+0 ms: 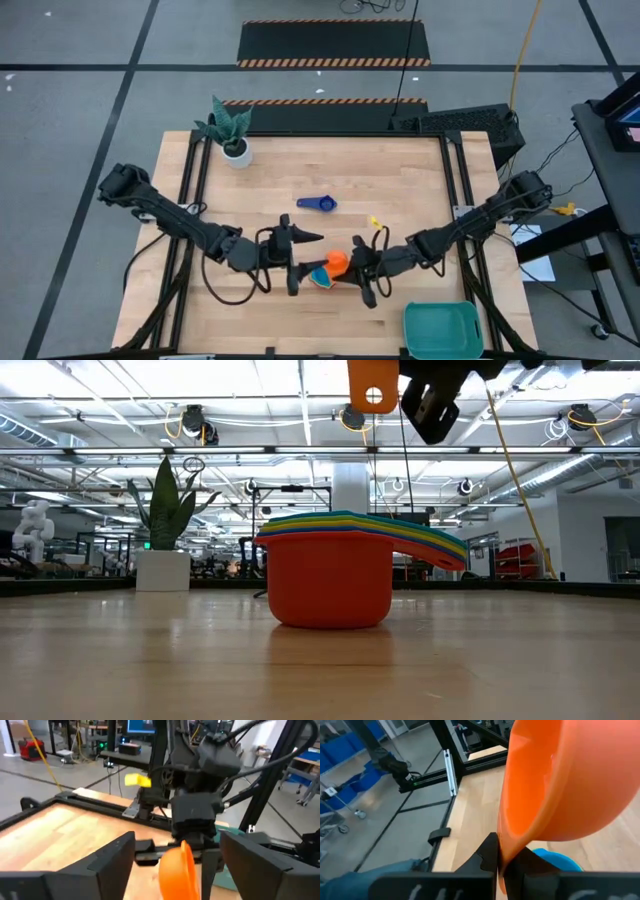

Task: Nest measuring cups in basket
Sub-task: Stack the orange measuring cup on top of the light blue measuring cup

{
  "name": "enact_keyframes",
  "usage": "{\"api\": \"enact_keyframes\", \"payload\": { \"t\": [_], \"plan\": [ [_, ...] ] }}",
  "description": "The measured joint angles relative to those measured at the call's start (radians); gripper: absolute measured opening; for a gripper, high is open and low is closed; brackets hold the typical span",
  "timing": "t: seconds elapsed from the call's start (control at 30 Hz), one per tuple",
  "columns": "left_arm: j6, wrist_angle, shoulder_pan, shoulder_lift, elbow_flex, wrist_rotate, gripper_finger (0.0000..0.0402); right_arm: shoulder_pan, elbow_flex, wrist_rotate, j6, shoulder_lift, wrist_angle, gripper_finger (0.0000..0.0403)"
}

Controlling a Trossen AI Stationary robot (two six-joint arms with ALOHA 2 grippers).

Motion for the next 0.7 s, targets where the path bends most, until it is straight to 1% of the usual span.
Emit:
{"api": "enact_keyframes", "payload": {
  "t": [0.07, 0.2, 0.3, 0.47, 0.6, 0.7],
  "plan": [
    [-0.026, -0.012, 0.0, 0.002, 0.0, 0.007, 0.0308, 0.005, 0.0, 0.003, 0.014, -0.002, -0.005, 0.0],
    [-0.081, -0.036, 0.007, 0.002, 0.0, 0.089, 0.0318, 0.02, 0.0, 0.026, 0.034, 0.0, -0.027, 0.0],
    [-0.098, -0.063, 0.017, 0.002, 0.0, 0.1, 0.0309, 0.03, 0.0, 0.057, 0.036, -0.001, -0.041, 0.0],
    [-0.131, -0.069, 0.045, 0.002, 0.0, 0.117, 0.0284, 0.037, 0.0, 0.058, 0.053, -0.001, -0.042, 0.0],
    [-0.193, -0.077, 0.071, 0.002, 0.0, 0.168, 0.0272, 0.038, 0.0, 0.056, 0.063, -0.001, -0.053, 0.0],
    [-0.2, -0.081, 0.078, 0.002, 0.0, 0.201, 0.027, 0.041, 0.0, 0.057, 0.076, -0.001, -0.078, 0.0]
  ]
}}
